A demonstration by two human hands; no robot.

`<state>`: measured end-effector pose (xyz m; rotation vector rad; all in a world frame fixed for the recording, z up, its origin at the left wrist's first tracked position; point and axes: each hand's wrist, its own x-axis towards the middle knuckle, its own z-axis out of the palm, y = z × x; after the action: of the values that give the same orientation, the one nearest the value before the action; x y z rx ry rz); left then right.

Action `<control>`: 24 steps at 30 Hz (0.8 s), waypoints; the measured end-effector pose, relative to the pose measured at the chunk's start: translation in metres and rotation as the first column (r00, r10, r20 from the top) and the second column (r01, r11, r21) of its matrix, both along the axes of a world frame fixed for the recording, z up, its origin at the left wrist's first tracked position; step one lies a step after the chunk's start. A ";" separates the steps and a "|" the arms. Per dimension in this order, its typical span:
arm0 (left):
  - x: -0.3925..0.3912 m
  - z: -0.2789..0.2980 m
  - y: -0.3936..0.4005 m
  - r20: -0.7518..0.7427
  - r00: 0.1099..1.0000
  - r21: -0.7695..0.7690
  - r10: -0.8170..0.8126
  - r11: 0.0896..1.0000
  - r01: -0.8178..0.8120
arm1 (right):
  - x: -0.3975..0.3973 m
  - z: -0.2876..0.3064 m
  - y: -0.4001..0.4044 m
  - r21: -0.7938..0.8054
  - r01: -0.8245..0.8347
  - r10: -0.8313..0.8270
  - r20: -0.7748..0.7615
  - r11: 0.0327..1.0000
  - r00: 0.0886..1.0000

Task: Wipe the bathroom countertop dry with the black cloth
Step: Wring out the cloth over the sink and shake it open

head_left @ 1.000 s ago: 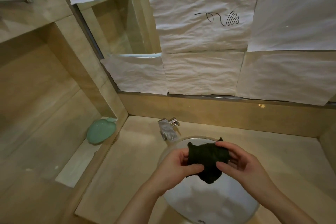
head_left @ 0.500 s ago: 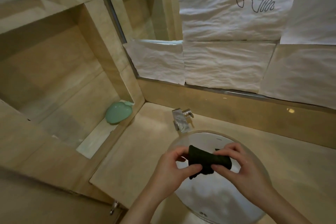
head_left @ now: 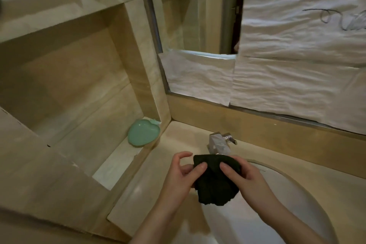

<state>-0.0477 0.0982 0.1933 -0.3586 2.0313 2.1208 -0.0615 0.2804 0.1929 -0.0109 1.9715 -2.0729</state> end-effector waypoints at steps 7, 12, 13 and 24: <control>-0.040 -0.014 -0.101 0.093 0.995 -0.062 -0.041 0.997 0.047 | -0.050 -0.018 -0.092 -0.058 0.014 -0.006 0.148 0.998 0.989; -0.059 -0.030 -0.146 0.041 0.995 -0.019 0.093 0.996 -0.092 | -0.081 -0.039 -0.144 -0.079 -0.055 0.071 0.220 0.995 0.973; -0.063 -0.036 -0.155 0.043 0.991 -0.022 0.128 0.992 -0.127 | -0.086 -0.045 -0.156 -0.073 -0.057 0.072 0.224 0.996 0.972; -0.178 -0.098 -0.227 0.027 0.851 -0.213 0.525 0.834 -0.508 | -0.192 -0.116 -0.264 0.114 0.021 -0.043 0.193 0.993 0.980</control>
<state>-0.2262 -0.1291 0.0951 -1.1303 2.2943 2.1151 -0.2535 0.0166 0.0772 0.2390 1.9743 -1.8994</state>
